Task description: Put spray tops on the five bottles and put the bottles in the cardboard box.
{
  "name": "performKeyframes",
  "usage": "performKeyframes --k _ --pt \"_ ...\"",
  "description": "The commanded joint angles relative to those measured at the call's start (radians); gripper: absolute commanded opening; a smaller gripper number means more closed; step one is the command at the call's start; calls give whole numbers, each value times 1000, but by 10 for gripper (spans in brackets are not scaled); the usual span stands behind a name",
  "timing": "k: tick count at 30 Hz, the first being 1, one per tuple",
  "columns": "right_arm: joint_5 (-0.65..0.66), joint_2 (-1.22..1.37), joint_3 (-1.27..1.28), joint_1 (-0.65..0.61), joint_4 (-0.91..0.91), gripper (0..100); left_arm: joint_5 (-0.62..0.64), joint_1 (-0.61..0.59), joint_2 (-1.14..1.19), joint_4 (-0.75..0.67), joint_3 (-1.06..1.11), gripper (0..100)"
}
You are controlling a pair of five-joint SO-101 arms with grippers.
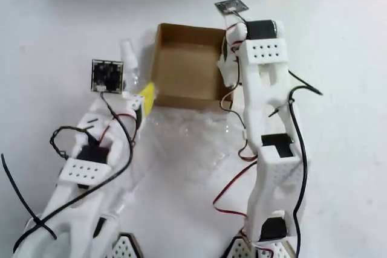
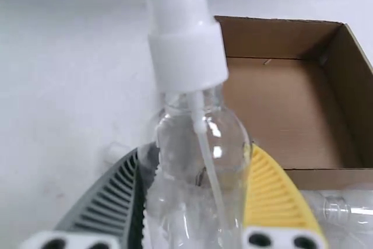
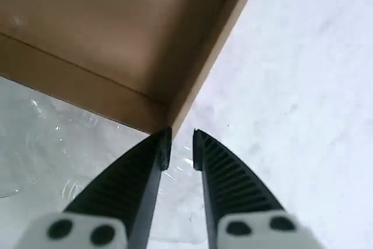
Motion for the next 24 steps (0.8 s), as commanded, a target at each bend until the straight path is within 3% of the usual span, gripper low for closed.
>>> performKeyframes --k 1,8,14,21,24 --pt "2 -165 110 16 33 21 11 -10 -1 -38 -69 22" --pt "-2 -421 425 -53 -47 18 15 -10 -5 -38 -69 21" --pt "-2 -604 655 -110 -191 18 189 -70 1 -35 -94 21" --pt "-2 -745 769 -222 -292 21 219 -101 -4 -40 -101 21" --pt "-2 -819 804 -309 -275 17 298 -101 -5 -40 -101 21"
